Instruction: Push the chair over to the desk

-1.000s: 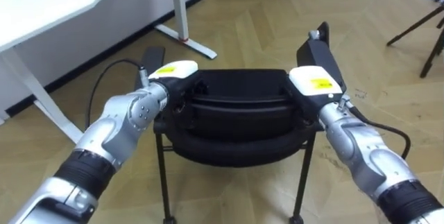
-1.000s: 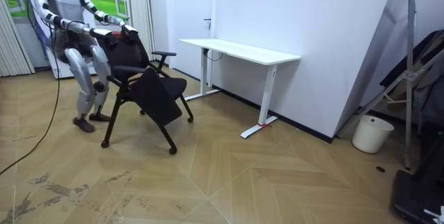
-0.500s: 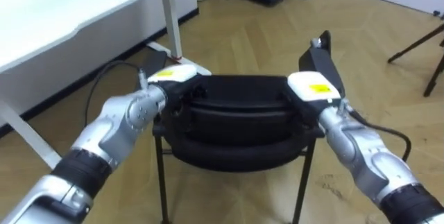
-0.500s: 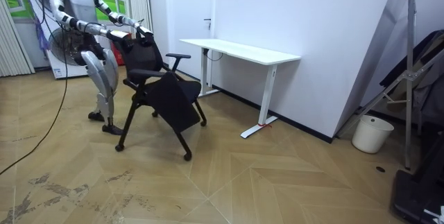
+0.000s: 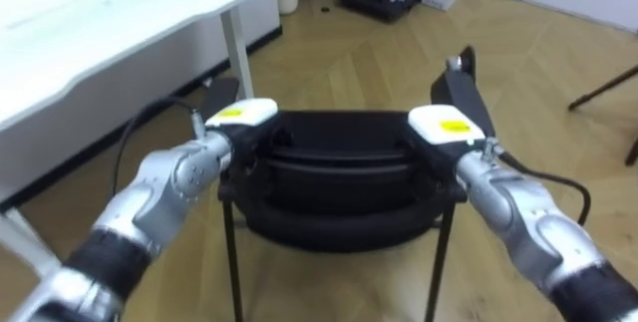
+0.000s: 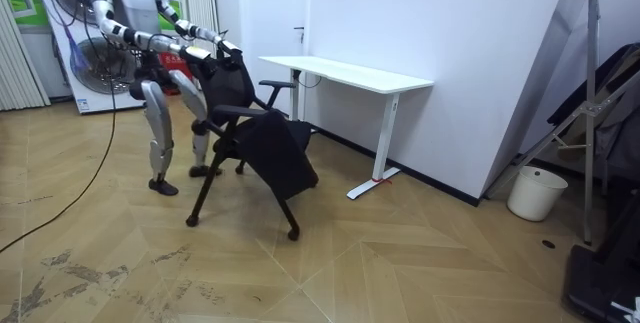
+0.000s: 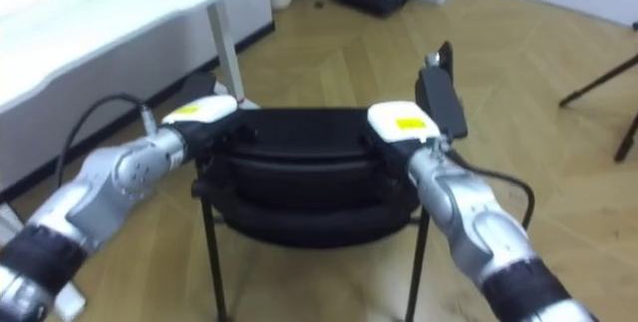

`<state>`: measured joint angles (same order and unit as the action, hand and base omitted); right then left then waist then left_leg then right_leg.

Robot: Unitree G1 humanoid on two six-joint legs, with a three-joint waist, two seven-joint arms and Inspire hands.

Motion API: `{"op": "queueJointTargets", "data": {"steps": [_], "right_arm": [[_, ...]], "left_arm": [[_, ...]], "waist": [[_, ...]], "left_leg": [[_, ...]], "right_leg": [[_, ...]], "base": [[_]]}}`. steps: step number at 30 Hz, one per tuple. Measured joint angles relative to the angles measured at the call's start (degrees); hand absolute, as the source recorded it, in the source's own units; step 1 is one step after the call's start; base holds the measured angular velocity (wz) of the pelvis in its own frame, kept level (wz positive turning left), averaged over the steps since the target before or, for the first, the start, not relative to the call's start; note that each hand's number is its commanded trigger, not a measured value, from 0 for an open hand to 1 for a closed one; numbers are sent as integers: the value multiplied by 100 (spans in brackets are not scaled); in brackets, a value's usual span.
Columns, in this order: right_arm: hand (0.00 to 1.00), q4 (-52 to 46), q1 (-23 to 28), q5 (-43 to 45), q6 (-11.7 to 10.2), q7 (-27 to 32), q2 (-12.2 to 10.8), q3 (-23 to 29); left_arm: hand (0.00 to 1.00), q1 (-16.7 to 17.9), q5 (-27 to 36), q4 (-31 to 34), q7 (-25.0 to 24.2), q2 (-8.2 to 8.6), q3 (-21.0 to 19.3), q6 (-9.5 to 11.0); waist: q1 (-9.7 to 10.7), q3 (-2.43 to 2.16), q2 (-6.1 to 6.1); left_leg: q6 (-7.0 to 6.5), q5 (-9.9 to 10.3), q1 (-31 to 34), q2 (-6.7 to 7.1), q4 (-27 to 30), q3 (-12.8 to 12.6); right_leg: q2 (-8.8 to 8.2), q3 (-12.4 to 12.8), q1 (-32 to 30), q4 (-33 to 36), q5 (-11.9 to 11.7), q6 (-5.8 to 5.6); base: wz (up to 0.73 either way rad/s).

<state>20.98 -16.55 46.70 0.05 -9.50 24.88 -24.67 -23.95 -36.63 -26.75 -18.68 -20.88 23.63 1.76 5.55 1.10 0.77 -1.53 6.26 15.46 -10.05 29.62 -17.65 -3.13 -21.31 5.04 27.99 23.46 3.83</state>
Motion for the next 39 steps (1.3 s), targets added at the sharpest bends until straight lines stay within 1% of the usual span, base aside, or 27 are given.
{"op": "queueJointTargets", "data": {"steps": [1, 5, 6, 7, 9, 11, 12, 13, 15, 16, 17, 18, 19, 20, 22, 23, 24, 25, 26, 27, 28, 29, 30, 31, 32, 36, 39], "right_arm": [[100, -107, 121, 16, 26, -89, -35, 6], [100, -794, 353, -30, 95, -307, 194, 133], [100, -866, 371, -28, 115, -319, 214, 132], [100, -999, 398, 14, 131, -320, 237, 151], [100, -1064, 400, 4, 127, -319, 275, 180], [100, -1040, 410, 4, 111, -298, 258, 173], [100, -1042, 416, -4, 87, -293, 278, 181], [100, -1015, 418, -67, 31, -248, 323, 184], [100, -851, 443, -169, -84, -125, 348, 178], [100, -754, 494, -227, -138, -72, 348, 167], [100, -697, 596, -297, -193, 4, 388, 163], [100, -668, 623, -340, -229, 42, 410, 159], [100, -617, 567, -323, -274, 82, 404, 143], [100, -490, 371, -214, -268, 127, 319, 49], [100, -234, -10, -73, -267, 142, 213, -180], [100, -151, -91, 7, -269, 153, 149, -241], [100, -138, -91, 41, -269, 175, 109, -250], [100, -116, -91, 60, -268, 187, 19, -277], [100, -182, -120, 81, -318, 231, -23, -282], [100, -289, -139, 84, -321, 231, -24, -284], [100, -380, -111, 58, -337, 180, -20, -349], [100, -449, 22, 49, -337, 180, -54, -357], [100, -504, 113, 23, -337, 173, -36, -357], [100, -576, 274, -60, -342, 148, 9, -351], [100, -654, 418, -148, -380, 205, 47, -350], [100, -759, 406, -157, -382, 184, 150, -329], [100, -870, 410, -156, -439, 35, 185, -332]], "left_arm": [[100, 180, -32, 152, -16, -57, -59, 15], [100, 126, -106, 385, -20, -88, -115, 41], [100, 126, -109, 389, -20, -81, -140, 42], [100, 124, -109, 420, -22, -82, -200, 46], [100, 116, -119, 424, -8, -83, -206, 48], [100, 112, -138, 448, 2, -82, -229, 48], [100, 114, -140, 455, 12, -75, -227, 48], [100, 103, -144, 466, 33, -72, -210, 48], [100, 85, -182, 412, 72, -23, -146, 35], [100, 87, -193, 380, 85, -18, -64, 29], [100, 88, -201, 362, 114, -19, 59, 29], [100, 89, -192, 364, 138, -33, 109, 30], [100, 95, -146, 372, 191, -110, 110, 54], [100, 113, -114, 340, 229, -134, 53, -2], [100, 103, -10, 111, 257, -133, -56, -44], [100, 108, 31, -27, 336, -113, -89, -32], [100, 127, 31, -36, 347, -125, -100, -30], [100, 160, 52, -3, 346, -221, -106, -9], [100, 158, 106, 87, 323, -368, -153, 4], [100, 156, 110, 91, 331, -388, -258, 15], [100, 131, 81, 54, 319, -409, -274, -21], [100, 123, 57, 15, 271, -456, -238, 23], [100, 125, 40, 36, 261, -485, -200, 70], [100, 166, -76, 121, 261, -495, -158, 122], [100, 237, -170, 181, 259, -494, -161, 127], [100, 270, -183, 343, 263, -487, -173, 73], [100, 441, -270, 493, 248, -482, -364, 109]], "waist": [[4, -67, 28], [44, -97, 192], [27, -99, 190], [32, -99, 189], [30, -97, 194], [-7, -102, 210], [-1, -99, 204], [21, -98, 203], [50, -94, 198], [47, -87, 177], [40, -68, 123], [37, -69, 92], [-84, -67, 82], [-112, -23, -56], [-85, 34, -288], [-107, 45, -320], [-115, 42, -289], [-155, 9, -178], [-219, -33, -26], [-236, -46, -14], [-230, -69, -128], [-196, -62, -164], [-178, -52, -157], [-164, -46, -138], [-158, -54, -139], [-134, -60, -133], [-150, -62, -128]], "left_leg": [[-98, -140, -88, 101, -32, -89], [-210, -135, -254, 476, -433, -434], [-214, -114, -289, 500, -476, -521], [-261, -72, -312, 553, -539, -718], [-401, -28, -336, 718, -683, -922], [-502, 110, -430, 873, -676, -852], [-511, 157, -451, 888, -643, -837], [-521, 257, -481, 903, -580, -815], [-506, 322, -605, 958, -538, -522], [-483, 360, -706, 952, -543, -319], [-442, 387, -855, 933, -607, -108], [-416, 413, -899, 873, -632, 102], [-321, 494, -902, 897, -577, 443], [-205, 565, -914, 909, -530, 889], [-81, 564, -1028, 905, -623, 1400], [-1, 529, -1142, 913, -755, 1593], [46, 525, -1189, 935, -784, 1707], [162, 586, -1179, 968, -706, 1898], [310, 831, -937, 992, -250, 2001], [349, 937, -818, 907, -16, 2007], [287, 996, -777, 670, 130, 1845], [293, 989, -829, 544, 57, 1659], [322, 972, -838, 478, 25, 1605], [457, 906, -861, 432, -60, 1616], [498, 860, -895, 447, -171, 1652], [531, 682, -850, 490, -424, 1777], [575, 640, -866, 460, -485, 1807]], "right_leg": [[-95, -38, 146, -47, 98, -105], [-279, -266, 411, -406, 27, -288], [-311, -294, 434, -411, 19, -309], [-416, -485, 442, -345, 26, -343], [-604, -745, 369, 53, 41, -398], [-906, -755, 95, 1154, -129, -597], [-958, -692, 23, 1403, -232, -601], [-1008, -568, -114, 1825, -471, -546], [-962, -336, -216, 2238, -1008, -537], [-844, -220, -218, 2390, -1504, -553], [-729, -140, -264, 2524, -2063, -671], [-688, -83, -355, 2666, -2215, -713], [-732, 60, -633, 3034, -1805, -673], [-747, 72, -912, 3210, -1219, -626], [-740, 205, -1218, 2933, -792, -628], [-817, 482, -1315, 2444, -683, -648], [-872, 624, -1333, 2146, -668, -669], [-1002, 1004, -1301, 1347, -676, -723], [-1019, 1392, -1150, 661, -657, -868], [-869, 1257, -1027, 544, -500, -820], [-792, 726, -772, 309, -511, -704], [-638, 434, -497, -17, -566, -645], [-570, 355, -405, -135, -593, -624], [-445, 316, -322, -247, -613, -616], [-385, 372, -289, -337, -622, -636], [-329, 313, -305, -538, -676, -631], [-283, 306, -299, -500, -660, -556]], "base": [[15], [25], [9], [25], [27], [27], [51], [70], [77], [87], [90], [69], [25], [15], [45], [72], [90], [94], [96], [87], [78], [71], [53], [31], [18], [16], [6]]}}
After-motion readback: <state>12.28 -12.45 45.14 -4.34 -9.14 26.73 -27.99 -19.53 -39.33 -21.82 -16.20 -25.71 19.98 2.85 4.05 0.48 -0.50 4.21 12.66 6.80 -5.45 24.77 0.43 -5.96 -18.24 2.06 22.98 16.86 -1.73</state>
